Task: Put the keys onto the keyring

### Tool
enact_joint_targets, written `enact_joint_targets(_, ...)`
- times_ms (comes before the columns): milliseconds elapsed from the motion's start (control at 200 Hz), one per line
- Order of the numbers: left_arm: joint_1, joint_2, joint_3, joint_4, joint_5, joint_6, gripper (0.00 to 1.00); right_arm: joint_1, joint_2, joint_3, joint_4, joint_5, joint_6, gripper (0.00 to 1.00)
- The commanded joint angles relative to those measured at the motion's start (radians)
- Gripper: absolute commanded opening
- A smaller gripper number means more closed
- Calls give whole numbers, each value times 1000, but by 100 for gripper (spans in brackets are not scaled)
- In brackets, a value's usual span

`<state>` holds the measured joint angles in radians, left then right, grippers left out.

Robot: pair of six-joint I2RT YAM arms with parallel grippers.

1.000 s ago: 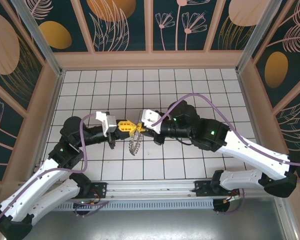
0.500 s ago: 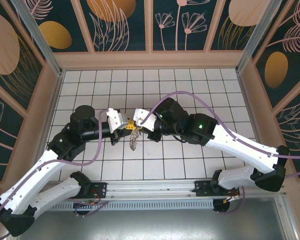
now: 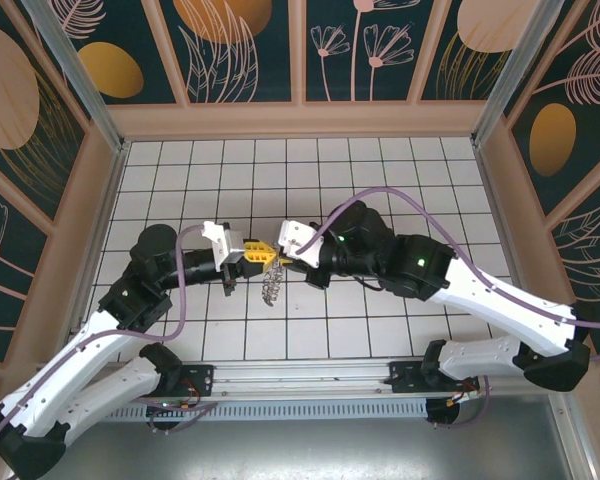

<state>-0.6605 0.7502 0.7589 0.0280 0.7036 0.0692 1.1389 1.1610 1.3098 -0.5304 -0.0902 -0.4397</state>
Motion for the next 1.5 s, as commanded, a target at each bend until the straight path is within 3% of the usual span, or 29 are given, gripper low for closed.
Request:
enact_joint_targets(0,-7,-29,-29,258,84,-149,0,3,-43,-38,98,-40,35,6)
enact_joint_targets(490,-5,-46,-78,371,106,-231,0,-1,-64,-65,173,-104,43,6)
enact_joint_targets(545,-6,-43,-73,340,101,-217,0,-1,-71,-64,180,-106,41,0)
enact_joint_targets(801,-7,-18,41,-66,-40,25,0,-5,-70,-35,126,-52,31,0)
enact_joint_targets(946,-7,23,100,-200,-85,114,3,-4,-9,20,28,-4,22,0)
enact_joint_targets(1316,-7,81,111,-271,-150,182,13,23,89,114,-83,79,-2,0)
enact_joint_targets(1496,-7,88,92,-233,-140,158,12,30,103,124,-88,78,-10,0)
